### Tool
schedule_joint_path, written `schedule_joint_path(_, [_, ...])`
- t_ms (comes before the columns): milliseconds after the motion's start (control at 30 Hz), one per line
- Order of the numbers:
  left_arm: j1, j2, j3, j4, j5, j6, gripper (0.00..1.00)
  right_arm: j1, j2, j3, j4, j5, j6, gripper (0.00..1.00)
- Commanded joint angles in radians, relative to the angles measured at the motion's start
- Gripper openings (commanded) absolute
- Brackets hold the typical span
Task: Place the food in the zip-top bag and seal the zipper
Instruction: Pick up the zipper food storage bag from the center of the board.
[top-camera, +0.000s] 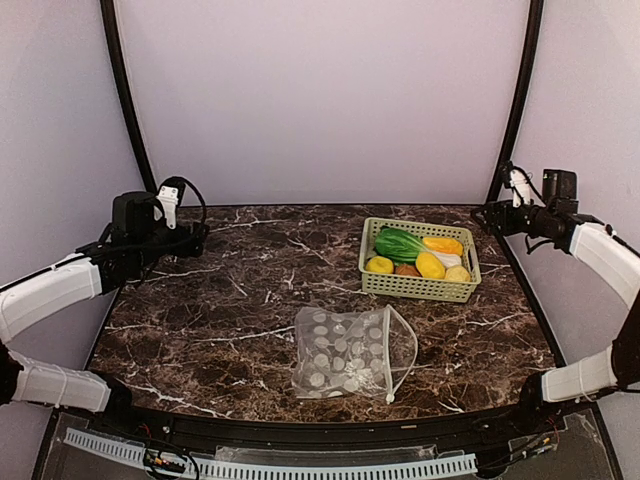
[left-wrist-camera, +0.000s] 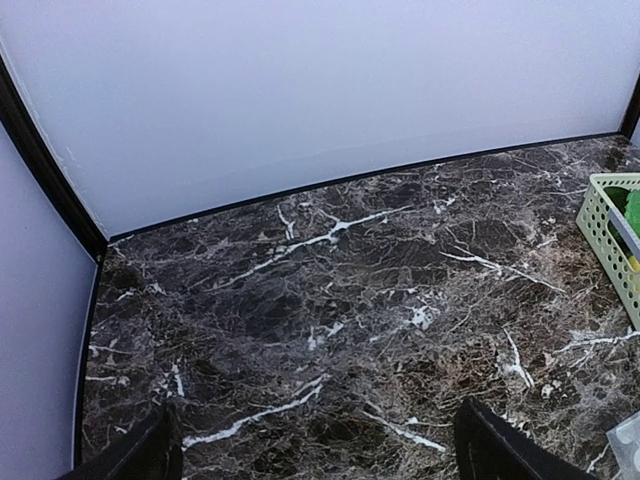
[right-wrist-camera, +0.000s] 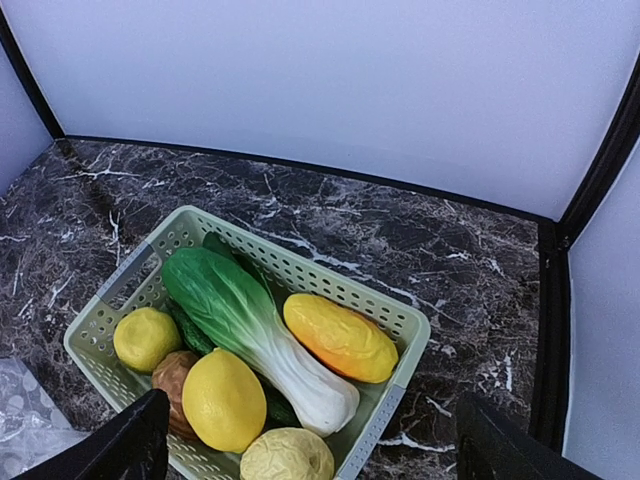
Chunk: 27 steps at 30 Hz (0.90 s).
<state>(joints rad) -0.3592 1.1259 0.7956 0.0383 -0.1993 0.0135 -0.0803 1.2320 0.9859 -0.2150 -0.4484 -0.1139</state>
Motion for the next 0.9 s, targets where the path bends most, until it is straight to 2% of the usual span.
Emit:
schedule_joint_path(0, [0.017,0.016,-0.046,0.097,0.084,-0.042,0.95,-0.009,-0.011,-0.046,0.053,-0.043,-0.045,0.96])
schedule_joint_path(200, [0.028,0.087,-0.02,0.08,0.135,-0.079,0.98,-0.007,0.029,-0.009,-0.018,-0.174,-0.208,0.96])
schedule_joint_path(333, [0.032,0.127,-0.026,0.107,0.221,-0.122,0.99,0.02,0.086,0.042,-0.063,-0.212,-0.286,0.93])
schedule_joint_path(433, [0.034,0.181,-0.01,0.052,0.149,-0.174,0.99,0.052,0.142,0.074,-0.075,-0.192,-0.335,0.91])
schedule_joint_path(533, [0.035,0.226,0.039,0.01,0.224,-0.126,0.99,0.085,0.216,0.125,-0.082,-0.149,-0.335,0.88])
schedule_joint_path(633, [0.036,0.222,-0.007,0.103,0.282,-0.109,0.99,0.089,0.306,0.217,-0.123,-0.079,-0.279,0.83])
schedule_joint_path(867, [0.026,0.224,0.018,0.082,0.433,-0.072,0.8,0.043,0.42,0.273,-0.154,0.045,-0.159,0.73])
